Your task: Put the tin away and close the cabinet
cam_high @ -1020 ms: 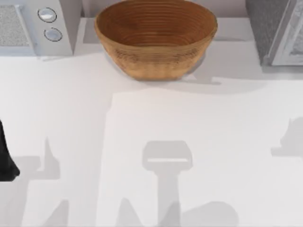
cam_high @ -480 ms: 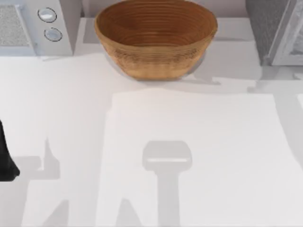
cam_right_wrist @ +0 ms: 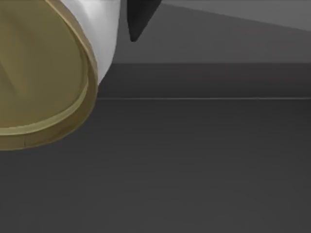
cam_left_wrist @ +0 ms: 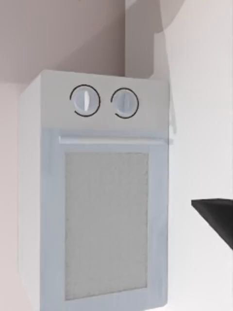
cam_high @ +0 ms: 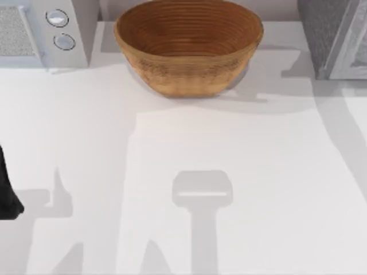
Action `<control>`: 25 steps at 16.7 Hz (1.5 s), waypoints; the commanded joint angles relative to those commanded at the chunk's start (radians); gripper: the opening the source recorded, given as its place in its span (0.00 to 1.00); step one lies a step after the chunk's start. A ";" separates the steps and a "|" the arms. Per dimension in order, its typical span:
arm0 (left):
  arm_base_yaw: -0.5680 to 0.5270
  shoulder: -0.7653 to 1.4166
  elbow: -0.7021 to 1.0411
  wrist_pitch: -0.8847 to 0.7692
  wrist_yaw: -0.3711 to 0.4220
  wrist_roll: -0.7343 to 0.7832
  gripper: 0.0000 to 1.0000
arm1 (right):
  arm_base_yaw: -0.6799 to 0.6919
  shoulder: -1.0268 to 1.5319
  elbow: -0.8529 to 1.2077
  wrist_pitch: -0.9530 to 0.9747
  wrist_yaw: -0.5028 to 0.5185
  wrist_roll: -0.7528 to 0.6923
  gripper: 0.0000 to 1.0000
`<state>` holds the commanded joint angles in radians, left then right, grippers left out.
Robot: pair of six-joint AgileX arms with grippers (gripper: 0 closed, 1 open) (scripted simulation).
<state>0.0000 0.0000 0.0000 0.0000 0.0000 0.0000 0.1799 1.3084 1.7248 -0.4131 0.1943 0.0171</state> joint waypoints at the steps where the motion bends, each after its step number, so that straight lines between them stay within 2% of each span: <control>1: 0.000 0.000 0.000 0.000 0.000 0.000 1.00 | 0.002 0.015 0.015 -0.005 0.002 0.000 0.00; 7: 0.000 0.000 0.000 0.000 0.000 0.000 1.00 | -0.001 0.020 0.019 -0.006 0.002 0.002 0.00; 10: 0.000 0.000 0.000 0.000 0.000 0.000 1.00 | -0.007 0.080 0.086 -0.026 -0.002 0.003 0.00; 13: 0.000 0.000 0.000 0.000 0.000 0.000 1.00 | -0.018 0.207 0.248 -0.069 -0.013 0.004 0.00; 21: 0.000 0.000 0.000 0.000 0.000 0.000 1.00 | -0.063 0.631 0.851 -0.217 -0.053 0.002 0.00; 25: 0.000 0.000 0.000 0.000 0.000 0.000 1.00 | -0.081 0.762 1.021 -0.261 -0.067 0.001 0.00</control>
<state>0.0000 0.0000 0.0000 0.0000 0.0000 0.0000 0.0991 2.0705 2.7455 -0.6741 0.1272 0.0177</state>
